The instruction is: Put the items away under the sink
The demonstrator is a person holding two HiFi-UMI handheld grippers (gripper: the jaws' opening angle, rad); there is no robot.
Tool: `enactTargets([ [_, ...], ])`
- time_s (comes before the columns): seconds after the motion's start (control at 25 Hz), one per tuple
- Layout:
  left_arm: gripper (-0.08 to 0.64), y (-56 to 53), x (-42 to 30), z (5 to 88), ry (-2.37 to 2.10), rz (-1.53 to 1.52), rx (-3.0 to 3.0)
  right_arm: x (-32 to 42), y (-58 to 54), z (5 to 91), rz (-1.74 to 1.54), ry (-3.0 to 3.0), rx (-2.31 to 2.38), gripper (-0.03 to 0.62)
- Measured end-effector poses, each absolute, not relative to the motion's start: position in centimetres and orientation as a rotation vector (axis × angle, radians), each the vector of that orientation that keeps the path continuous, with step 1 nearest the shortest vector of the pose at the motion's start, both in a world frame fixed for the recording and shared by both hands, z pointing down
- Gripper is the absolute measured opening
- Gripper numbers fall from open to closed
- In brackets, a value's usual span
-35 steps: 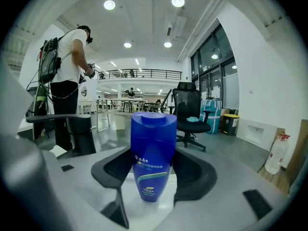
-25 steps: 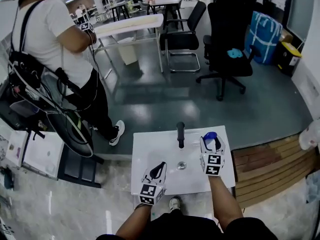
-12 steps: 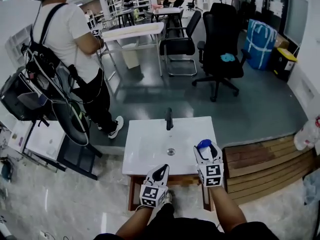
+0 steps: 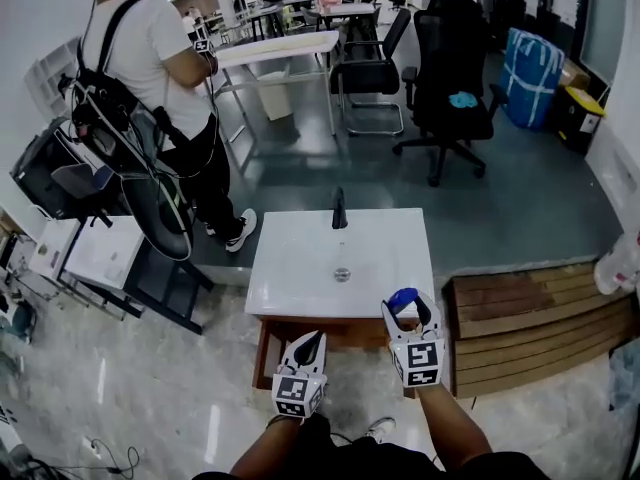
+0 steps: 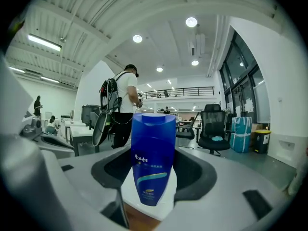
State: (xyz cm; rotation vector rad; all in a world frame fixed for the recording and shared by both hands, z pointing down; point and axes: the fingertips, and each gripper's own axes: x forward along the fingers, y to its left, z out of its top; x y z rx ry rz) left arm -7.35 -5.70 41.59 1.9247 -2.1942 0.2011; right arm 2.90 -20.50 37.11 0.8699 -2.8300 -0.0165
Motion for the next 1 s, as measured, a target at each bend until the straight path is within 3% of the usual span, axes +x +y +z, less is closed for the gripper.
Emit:
enactTargets([
  [0.56,0.021,-2.9,-10.8,44.0,-2.16,0.196,1.944,-0.5,-15.2,39.2,-0.045,-2.812,0.884,0.273],
  [1.0,0.021,-2.7,-13.7,55.9,-2.109,0.227,1.96,-4.2,-12.2,49.8,0.056,-2.8,0.945,0.273],
])
